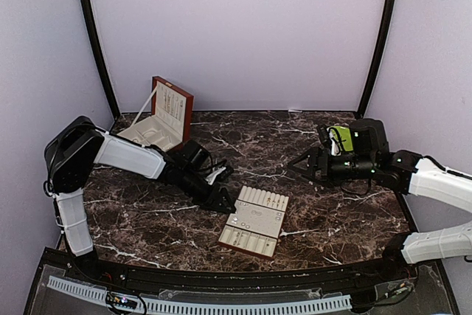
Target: Organize the mixed jewelry
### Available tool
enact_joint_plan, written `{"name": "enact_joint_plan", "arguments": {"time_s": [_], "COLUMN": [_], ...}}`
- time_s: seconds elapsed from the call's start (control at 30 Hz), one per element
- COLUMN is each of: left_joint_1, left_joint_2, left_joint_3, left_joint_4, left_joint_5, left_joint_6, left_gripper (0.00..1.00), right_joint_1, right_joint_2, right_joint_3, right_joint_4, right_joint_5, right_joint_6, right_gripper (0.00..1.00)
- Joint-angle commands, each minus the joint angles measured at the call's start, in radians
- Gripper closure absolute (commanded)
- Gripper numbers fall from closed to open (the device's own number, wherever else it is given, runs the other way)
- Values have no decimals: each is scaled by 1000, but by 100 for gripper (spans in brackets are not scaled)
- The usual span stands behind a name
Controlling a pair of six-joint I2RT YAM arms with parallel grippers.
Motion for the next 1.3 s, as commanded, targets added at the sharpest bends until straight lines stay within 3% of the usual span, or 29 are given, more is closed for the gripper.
{"name": "enact_joint_plan", "arguments": {"time_s": [0.0, 0.27, 0.6, 0.9, 1.27], "left_joint_1": [-7, -21, -30, -30, 32], "left_joint_2": [9, 24, -1, -169, -433], "left_joint_3": [22, 41, 47, 16, -154], "left_joint_4": [-34, -77, -88, 7, 69], "left_joint_5": [-21, -56, -93, -188, -321], "left_joint_6": [20, 39, 50, -2, -70], "left_gripper": [52, 58, 57, 47, 47], "right_joint_1": [-1, -1, -1, -1, -26], "right_joint_2": [-24, -30, -37, -54, 19], "right_joint_3": [25, 20, 18, 87, 158], "right_joint_4": [-9, -6, -10, -157, -304], "right_joint_5": [18, 17, 24, 127, 306], "right_joint_6": [-14, -11, -12, -68, -159], "right_gripper": [18, 18, 18, 18, 24]}}
